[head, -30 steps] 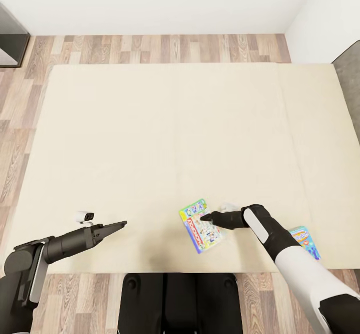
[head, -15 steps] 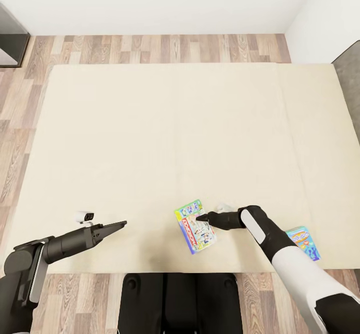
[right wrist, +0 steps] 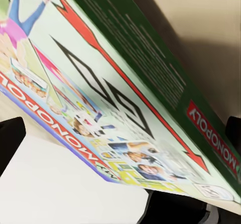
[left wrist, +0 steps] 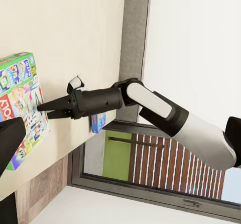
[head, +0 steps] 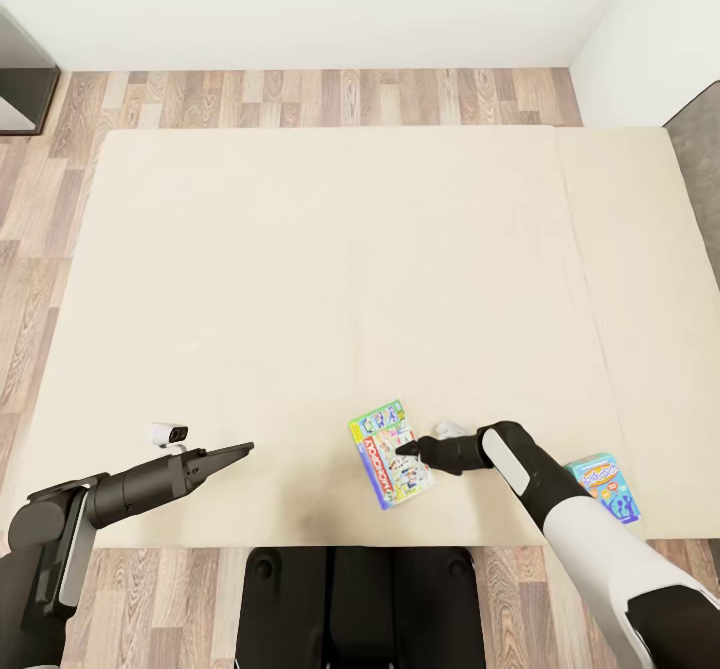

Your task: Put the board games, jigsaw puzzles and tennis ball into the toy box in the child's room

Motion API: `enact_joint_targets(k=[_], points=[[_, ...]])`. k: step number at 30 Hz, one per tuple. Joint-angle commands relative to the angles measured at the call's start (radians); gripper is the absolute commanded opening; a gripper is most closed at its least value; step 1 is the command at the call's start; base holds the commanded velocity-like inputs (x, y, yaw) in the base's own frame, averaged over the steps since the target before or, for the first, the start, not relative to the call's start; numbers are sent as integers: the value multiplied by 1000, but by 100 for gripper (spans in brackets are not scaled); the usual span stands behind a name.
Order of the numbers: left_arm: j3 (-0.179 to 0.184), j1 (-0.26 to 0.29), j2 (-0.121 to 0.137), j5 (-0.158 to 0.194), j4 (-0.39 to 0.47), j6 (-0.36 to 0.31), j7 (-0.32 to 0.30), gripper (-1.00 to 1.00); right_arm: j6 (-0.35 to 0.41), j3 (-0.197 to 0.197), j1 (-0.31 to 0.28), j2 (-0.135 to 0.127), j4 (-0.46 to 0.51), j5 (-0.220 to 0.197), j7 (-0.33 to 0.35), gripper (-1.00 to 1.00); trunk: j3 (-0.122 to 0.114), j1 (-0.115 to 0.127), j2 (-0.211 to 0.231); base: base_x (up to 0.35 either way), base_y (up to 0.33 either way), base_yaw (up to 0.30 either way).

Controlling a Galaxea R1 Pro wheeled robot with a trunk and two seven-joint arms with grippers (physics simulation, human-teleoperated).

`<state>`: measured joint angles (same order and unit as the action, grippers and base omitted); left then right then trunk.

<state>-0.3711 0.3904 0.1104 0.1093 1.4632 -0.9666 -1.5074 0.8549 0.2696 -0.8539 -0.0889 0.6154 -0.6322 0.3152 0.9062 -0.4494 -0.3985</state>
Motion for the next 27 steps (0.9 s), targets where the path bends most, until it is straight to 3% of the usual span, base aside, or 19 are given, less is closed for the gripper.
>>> enact_joint_targets(k=[1, 13, 27], points=[[0, 0, 0, 0, 0, -11, -4, 100, 0, 3, 0, -1, -1, 4, 10, 100, 1, -1, -2, 0, 0, 0], [0, 0, 0, 0, 0, -11, -5, 100, -2, 2, 0, 31, -6, 4, 19, 100, 1, -1, -2, 0, 0, 0], [0, 1, 0, 0, 0, -11, -4, 100, -2, 3, 0, 37, -6, 4, 21, 100, 1, -1, -2, 0, 0, 0]])
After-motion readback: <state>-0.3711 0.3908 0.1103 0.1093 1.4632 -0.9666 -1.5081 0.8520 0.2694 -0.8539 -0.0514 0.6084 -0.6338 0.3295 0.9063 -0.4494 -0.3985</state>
